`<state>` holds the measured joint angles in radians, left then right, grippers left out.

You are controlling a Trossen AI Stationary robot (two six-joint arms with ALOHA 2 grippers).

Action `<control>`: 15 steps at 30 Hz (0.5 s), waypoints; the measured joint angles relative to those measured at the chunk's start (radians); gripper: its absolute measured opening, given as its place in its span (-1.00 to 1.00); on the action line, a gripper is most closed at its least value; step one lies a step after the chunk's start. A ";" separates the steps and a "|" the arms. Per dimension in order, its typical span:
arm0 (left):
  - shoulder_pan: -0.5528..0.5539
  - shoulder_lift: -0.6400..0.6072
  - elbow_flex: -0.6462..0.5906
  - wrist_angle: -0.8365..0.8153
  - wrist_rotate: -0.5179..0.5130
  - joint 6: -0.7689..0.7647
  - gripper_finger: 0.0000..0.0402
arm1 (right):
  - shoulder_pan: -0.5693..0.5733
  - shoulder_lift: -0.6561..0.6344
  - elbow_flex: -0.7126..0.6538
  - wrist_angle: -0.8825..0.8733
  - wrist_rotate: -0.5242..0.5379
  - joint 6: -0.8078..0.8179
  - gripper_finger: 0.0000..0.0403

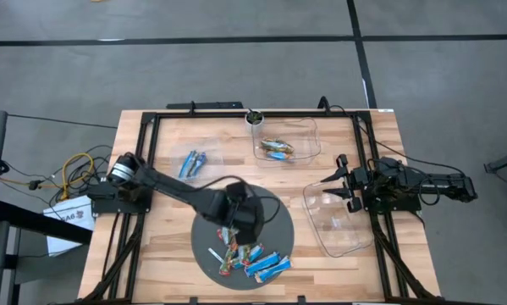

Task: Pick and place Granola Bars by type
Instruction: Put the yellow granola bar into the top transparent bin

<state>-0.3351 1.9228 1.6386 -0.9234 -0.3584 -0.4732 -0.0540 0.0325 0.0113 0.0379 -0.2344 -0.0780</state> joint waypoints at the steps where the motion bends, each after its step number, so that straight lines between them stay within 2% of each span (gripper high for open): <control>1: -0.012 0.000 0.000 -0.019 0.014 -0.058 0.06 | 0.000 0.000 0.000 0.000 0.000 0.000 -0.34; 10: -0.089 0.000 0.000 -0.193 0.085 -0.698 0.06 | 0.000 0.000 0.000 0.000 0.000 0.000 -0.34; 15: -0.100 0.000 0.000 -0.310 0.088 -0.920 0.06 | 0.000 0.000 0.000 0.000 0.000 0.000 -0.34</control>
<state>-0.4351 1.9230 1.6386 -1.2331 -0.2701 -1.3935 -0.0543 0.0324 0.0113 0.0376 -0.2344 -0.0780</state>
